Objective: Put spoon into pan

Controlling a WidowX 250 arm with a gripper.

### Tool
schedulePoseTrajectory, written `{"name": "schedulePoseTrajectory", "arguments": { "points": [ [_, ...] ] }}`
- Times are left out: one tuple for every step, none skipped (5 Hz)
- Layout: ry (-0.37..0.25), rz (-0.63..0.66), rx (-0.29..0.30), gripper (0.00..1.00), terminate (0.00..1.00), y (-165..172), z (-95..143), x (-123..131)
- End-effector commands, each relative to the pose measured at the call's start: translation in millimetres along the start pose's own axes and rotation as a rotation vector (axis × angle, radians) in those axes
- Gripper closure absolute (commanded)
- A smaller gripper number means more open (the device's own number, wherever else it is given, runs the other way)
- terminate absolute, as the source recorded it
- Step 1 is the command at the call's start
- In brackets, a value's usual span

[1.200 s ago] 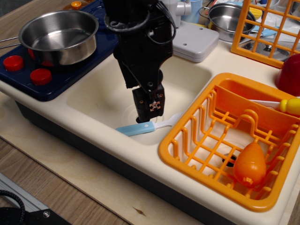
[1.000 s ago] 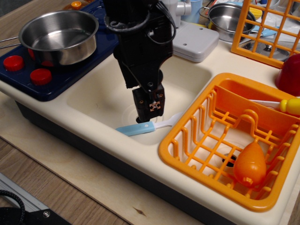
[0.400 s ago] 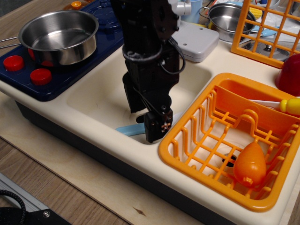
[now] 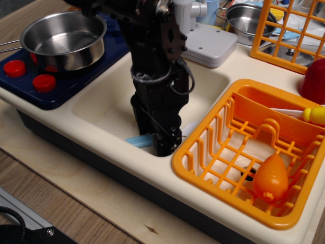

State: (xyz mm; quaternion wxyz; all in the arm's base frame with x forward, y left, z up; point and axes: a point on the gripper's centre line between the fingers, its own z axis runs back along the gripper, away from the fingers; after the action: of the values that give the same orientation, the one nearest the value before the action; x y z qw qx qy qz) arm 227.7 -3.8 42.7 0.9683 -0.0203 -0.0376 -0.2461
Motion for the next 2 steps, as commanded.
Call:
{"name": "schedulePoseTrajectory", "arguments": {
  "points": [
    [-0.017, -0.001, 0.011, 1.00, 0.00, 9.1, -6.1, -2.6],
    [-0.032, 0.017, -0.004, 1.00, 0.00, 11.0, -9.2, -4.6]
  ]
}}
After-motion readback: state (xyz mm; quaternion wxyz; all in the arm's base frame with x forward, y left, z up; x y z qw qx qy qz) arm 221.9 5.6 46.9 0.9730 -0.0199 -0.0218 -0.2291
